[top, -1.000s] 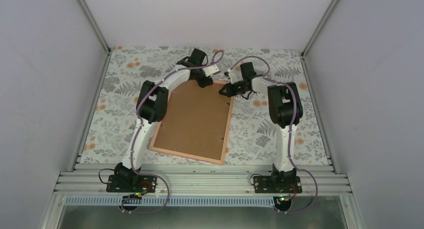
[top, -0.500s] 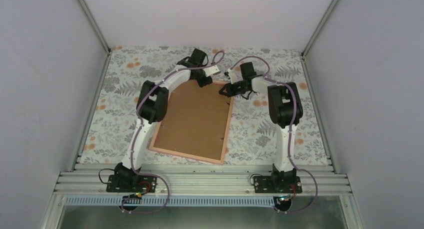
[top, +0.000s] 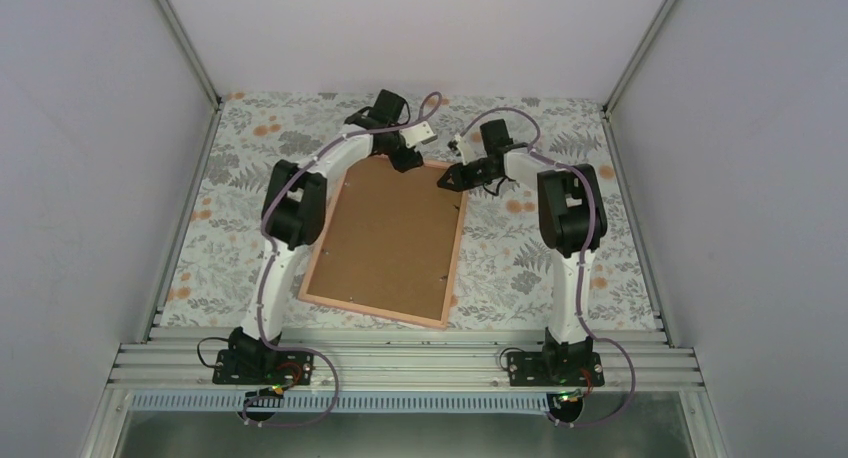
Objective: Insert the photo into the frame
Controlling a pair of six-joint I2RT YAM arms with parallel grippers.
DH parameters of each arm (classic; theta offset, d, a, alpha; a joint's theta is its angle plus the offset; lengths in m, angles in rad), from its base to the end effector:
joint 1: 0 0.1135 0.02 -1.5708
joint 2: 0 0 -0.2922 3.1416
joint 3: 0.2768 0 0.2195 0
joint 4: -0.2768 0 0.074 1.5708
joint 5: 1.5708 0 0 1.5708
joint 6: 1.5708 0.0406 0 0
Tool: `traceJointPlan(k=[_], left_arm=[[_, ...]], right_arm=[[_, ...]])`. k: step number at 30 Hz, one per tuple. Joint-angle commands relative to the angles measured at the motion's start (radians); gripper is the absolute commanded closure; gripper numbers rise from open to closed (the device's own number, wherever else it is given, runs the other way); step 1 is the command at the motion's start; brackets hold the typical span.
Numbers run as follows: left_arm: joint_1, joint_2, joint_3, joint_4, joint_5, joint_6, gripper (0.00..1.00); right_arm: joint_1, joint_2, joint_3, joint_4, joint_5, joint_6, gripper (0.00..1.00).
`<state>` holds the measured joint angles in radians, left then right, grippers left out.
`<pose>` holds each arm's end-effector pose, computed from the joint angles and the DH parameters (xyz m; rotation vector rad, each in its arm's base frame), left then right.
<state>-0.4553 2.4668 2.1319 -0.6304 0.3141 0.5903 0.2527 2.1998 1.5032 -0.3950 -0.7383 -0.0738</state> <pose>0.4717 -0.2449 0.1907 1.3542 2.1024 -0.3420 0.4195 0.1365 0.1680 -0.6516 2.4745 1.0372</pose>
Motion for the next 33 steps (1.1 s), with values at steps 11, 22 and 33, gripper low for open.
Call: traceJointPlan(k=[11,22,33], left_arm=[[-0.141,-0.877,-0.759,-0.092,-0.014,0.255,0.33],[-0.588,-1.120,-1.224,-0.126,-0.130,0.093,0.35],[-0.732,-1.020,-1.335,0.075,-0.281,0.022,0.41]], right_arm=[[-0.069,-0.443,-0.004,-0.120,0.125,-0.087,0.22],[-0.221,-0.699,-0.221,-0.059,0.054,0.018,0.00],[-0.277,-0.701,-0.301,-0.096,-0.015,0.048,0.00]])
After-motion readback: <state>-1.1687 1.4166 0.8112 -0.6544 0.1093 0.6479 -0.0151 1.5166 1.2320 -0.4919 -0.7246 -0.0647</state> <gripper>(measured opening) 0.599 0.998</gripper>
